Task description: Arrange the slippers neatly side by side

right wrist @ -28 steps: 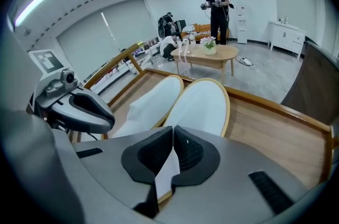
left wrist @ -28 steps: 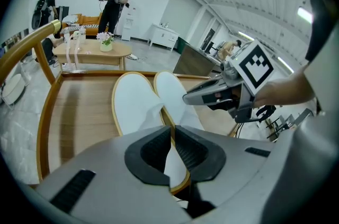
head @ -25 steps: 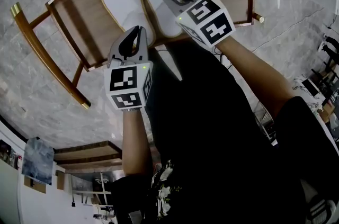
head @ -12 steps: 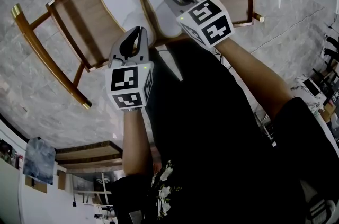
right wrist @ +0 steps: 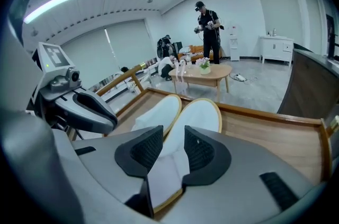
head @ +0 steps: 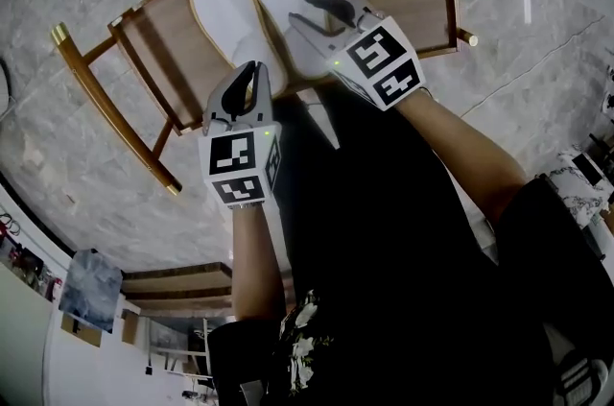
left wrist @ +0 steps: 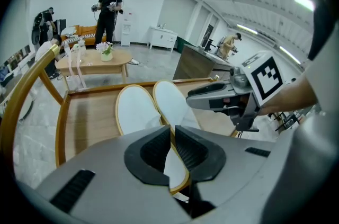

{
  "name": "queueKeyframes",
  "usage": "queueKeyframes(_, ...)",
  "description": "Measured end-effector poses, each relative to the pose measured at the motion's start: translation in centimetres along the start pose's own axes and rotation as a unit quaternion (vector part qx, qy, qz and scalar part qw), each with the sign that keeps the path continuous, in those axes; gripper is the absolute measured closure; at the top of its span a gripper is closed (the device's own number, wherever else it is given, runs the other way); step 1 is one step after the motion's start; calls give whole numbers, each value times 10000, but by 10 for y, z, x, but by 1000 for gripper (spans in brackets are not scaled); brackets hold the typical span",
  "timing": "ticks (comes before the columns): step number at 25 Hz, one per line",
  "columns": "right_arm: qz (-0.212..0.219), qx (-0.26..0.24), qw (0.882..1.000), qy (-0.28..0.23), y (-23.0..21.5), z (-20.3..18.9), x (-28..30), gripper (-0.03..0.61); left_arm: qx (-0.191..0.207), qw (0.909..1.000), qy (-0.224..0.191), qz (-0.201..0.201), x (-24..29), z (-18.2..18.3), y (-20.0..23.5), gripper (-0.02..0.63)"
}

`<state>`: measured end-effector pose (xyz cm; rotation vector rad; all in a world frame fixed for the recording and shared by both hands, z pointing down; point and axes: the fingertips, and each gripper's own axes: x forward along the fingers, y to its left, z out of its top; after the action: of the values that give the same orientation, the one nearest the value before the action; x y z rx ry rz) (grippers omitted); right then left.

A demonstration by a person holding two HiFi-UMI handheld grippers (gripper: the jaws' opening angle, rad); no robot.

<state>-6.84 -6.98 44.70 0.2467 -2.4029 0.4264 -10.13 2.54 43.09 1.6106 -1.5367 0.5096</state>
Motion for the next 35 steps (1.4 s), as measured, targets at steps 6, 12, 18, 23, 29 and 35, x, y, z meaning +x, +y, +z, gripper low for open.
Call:
queueKeyframes(6, 217, -46, 9979, -605, 18, 39, -58, 547, -118, 9986, -349, 374, -36, 27, -14, 594)
queueKeyframes(12, 126, -73, 9874, -1577, 26, 91, -118, 578, 389, 9942, -840, 552, -69, 63, -30, 594)
queueKeyframes(18, -147, -27, 9803, -1967, 52, 110, -150, 578, 868, 9832, -1497, 586, -104, 96, -38, 604)
queueKeyframes(23, -178, -574, 9723, -2260, 97, 139, -177, 580, 1236, 9630, -2281, 726, -152, 125, -48, 604)
queueKeyframes(29, -685, -627, 9688, -2297, 106, 144, -194, 580, 1608, 9493, -2611, 692, -185, 141, -53, 604)
queueKeyframes(35, -940, -702, 9644, -2369, 116, 143, -209, 580, 1792, 9424, -2760, 596, -199, 139, -56, 604)
